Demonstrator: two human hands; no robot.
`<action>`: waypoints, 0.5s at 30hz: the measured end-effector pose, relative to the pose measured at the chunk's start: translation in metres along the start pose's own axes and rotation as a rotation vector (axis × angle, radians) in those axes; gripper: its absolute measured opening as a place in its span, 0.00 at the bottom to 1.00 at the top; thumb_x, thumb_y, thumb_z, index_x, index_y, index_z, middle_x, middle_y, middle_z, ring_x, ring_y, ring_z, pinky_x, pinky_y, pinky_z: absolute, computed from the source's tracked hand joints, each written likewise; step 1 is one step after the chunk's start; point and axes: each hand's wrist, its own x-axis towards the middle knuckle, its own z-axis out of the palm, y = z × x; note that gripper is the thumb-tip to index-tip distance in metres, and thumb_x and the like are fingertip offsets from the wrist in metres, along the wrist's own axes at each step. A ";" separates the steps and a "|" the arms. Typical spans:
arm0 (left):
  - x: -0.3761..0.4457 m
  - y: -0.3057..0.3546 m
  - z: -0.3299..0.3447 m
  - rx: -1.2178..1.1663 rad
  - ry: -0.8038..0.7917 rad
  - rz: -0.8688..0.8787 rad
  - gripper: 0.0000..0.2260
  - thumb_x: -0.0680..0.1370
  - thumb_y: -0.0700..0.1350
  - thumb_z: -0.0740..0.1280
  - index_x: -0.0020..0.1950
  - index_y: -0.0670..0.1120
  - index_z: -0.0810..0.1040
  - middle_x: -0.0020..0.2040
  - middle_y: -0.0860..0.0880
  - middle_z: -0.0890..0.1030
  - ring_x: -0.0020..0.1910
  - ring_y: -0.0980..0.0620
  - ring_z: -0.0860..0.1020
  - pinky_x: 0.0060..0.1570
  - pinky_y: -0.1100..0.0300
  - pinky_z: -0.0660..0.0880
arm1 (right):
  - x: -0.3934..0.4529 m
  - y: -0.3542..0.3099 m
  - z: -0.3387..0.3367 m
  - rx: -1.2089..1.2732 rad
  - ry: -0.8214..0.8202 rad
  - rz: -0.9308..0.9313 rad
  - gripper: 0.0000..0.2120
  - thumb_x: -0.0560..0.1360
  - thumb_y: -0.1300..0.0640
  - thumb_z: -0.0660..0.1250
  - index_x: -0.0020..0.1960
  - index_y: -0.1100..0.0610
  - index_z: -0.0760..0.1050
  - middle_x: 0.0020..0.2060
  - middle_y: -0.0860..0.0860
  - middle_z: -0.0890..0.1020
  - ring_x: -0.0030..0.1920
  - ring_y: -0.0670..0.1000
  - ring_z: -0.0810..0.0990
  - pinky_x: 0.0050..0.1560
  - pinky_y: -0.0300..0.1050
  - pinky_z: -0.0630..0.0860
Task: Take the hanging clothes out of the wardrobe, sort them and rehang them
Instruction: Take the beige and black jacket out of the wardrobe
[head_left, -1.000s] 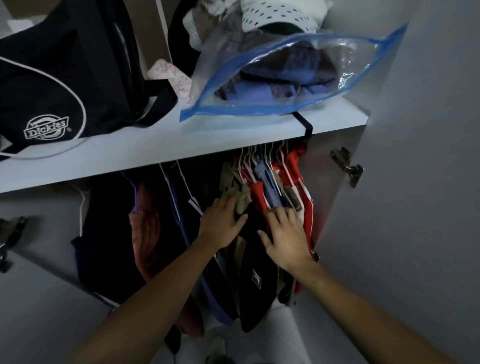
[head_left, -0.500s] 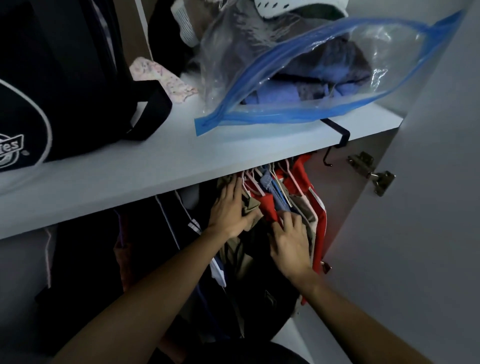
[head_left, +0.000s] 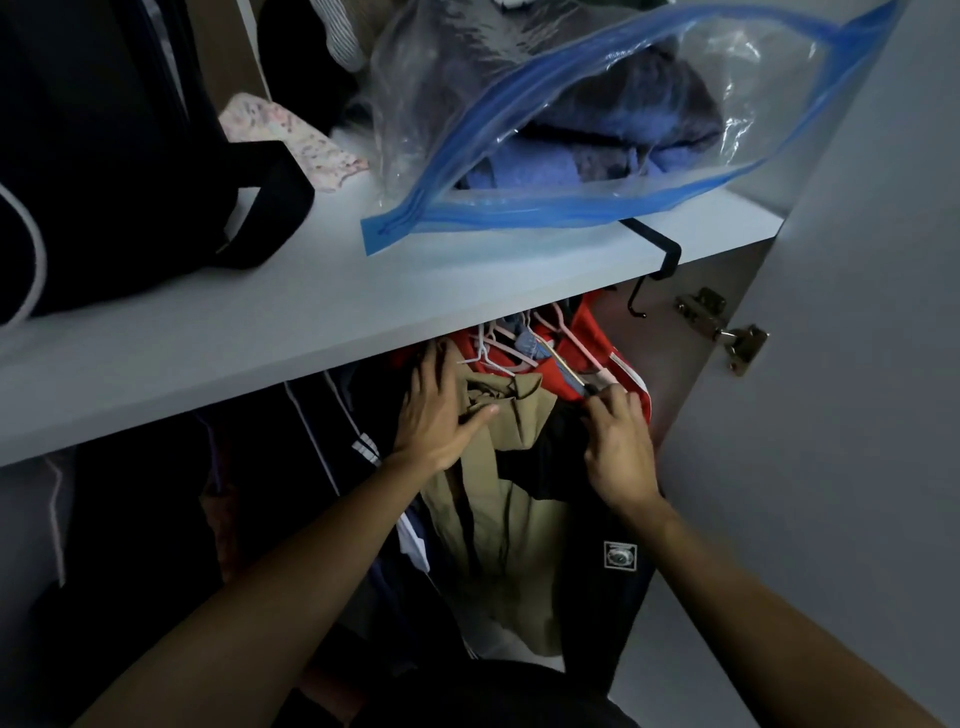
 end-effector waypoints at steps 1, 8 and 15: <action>0.000 -0.003 0.001 -0.017 -0.009 -0.039 0.49 0.77 0.73 0.61 0.85 0.48 0.43 0.85 0.42 0.49 0.82 0.37 0.55 0.75 0.41 0.64 | 0.004 0.001 -0.003 -0.011 0.013 0.003 0.23 0.67 0.74 0.67 0.61 0.61 0.78 0.63 0.56 0.75 0.58 0.58 0.72 0.55 0.58 0.77; -0.003 -0.027 0.002 0.092 0.031 -0.033 0.36 0.78 0.70 0.52 0.68 0.42 0.73 0.62 0.42 0.73 0.63 0.39 0.72 0.58 0.45 0.74 | 0.018 0.007 -0.014 0.040 -0.090 0.054 0.26 0.73 0.72 0.62 0.67 0.54 0.71 0.64 0.55 0.78 0.57 0.62 0.80 0.50 0.55 0.80; -0.004 -0.029 -0.013 0.133 0.019 -0.046 0.26 0.82 0.65 0.55 0.62 0.44 0.74 0.59 0.43 0.76 0.59 0.39 0.73 0.54 0.44 0.75 | 0.023 0.013 -0.016 0.241 -0.104 0.079 0.16 0.78 0.68 0.59 0.61 0.53 0.72 0.60 0.56 0.80 0.59 0.59 0.78 0.55 0.50 0.72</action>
